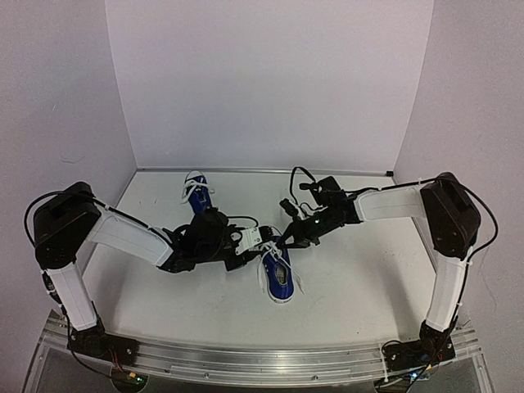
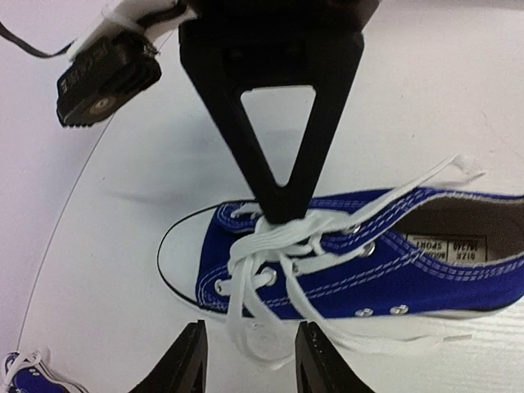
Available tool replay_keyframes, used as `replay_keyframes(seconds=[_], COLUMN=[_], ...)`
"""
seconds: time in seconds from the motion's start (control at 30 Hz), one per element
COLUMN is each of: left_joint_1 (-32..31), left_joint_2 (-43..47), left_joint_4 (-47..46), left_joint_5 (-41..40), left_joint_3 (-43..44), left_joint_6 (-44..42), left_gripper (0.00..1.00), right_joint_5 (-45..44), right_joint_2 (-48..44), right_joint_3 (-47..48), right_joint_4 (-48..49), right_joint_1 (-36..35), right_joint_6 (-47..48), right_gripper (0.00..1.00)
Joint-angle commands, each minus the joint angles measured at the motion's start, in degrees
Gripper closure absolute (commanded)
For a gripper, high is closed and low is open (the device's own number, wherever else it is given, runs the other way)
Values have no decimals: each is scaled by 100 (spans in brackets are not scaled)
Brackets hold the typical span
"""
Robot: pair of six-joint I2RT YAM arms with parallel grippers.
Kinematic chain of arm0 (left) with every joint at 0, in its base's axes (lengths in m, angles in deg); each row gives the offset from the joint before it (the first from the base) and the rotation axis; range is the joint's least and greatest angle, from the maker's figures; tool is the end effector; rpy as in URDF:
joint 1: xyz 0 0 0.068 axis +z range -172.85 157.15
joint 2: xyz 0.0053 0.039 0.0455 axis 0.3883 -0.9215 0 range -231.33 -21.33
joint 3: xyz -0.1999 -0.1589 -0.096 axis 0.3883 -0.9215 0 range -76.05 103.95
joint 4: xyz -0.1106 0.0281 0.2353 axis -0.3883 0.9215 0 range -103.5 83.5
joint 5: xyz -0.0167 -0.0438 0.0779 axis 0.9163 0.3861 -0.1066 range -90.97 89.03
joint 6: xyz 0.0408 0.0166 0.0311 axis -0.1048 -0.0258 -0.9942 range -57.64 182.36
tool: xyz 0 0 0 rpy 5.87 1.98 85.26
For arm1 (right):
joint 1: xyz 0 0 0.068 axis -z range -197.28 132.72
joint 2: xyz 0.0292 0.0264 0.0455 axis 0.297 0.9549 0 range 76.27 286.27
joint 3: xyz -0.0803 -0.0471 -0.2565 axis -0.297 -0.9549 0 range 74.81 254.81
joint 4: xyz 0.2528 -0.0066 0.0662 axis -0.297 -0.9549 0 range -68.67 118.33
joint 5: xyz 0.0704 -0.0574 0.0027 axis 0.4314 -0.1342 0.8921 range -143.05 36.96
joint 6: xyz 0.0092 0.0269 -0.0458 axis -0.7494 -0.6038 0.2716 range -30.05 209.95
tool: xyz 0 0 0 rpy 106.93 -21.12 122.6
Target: Tie the shoes
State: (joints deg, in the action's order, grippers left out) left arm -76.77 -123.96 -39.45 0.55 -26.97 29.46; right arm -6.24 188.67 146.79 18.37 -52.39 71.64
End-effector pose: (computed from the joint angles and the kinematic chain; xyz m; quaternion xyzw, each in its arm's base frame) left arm 0.2165 -0.2986 0.1589 0.5928 0.6166 -0.1056 0.5072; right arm 0.3195 0.2563 0.1687 -0.2593 0.8345 0.4736 0.1099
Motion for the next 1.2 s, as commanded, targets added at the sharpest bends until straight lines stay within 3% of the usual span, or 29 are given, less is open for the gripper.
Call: replay_keyframes(seconds=[0.0,0.2,0.5,0.67,0.9,1.17], left_joint_1=[334,530,531,531,531,531], left_joint_2=[266,141,-101,-278,-796,-891], left_joint_4=[694,1087,1368,1437,1467,1582], left_joint_5=[299,1067,1911,1884,1560,1676], left_joint_3=[157,503,970,1203,1608,1660], left_joint_6=[116,169,368,447,620,678], left_gripper=[55,45,47,47,57,80], right_joint_5=[-137,-154,-157,-144,-178,-294], right_joint_2=[-331,-337,-335,-337,-364,-462], right_joint_3=[-51,-36,8,8,3,-71], right_joint_4=[84,90,79,90,97,99], right_joint_1=[22,22,22,21,21,30], right_joint_6=[64,64,55,55,38,31], right_gripper=[100,100,100,100,100,100])
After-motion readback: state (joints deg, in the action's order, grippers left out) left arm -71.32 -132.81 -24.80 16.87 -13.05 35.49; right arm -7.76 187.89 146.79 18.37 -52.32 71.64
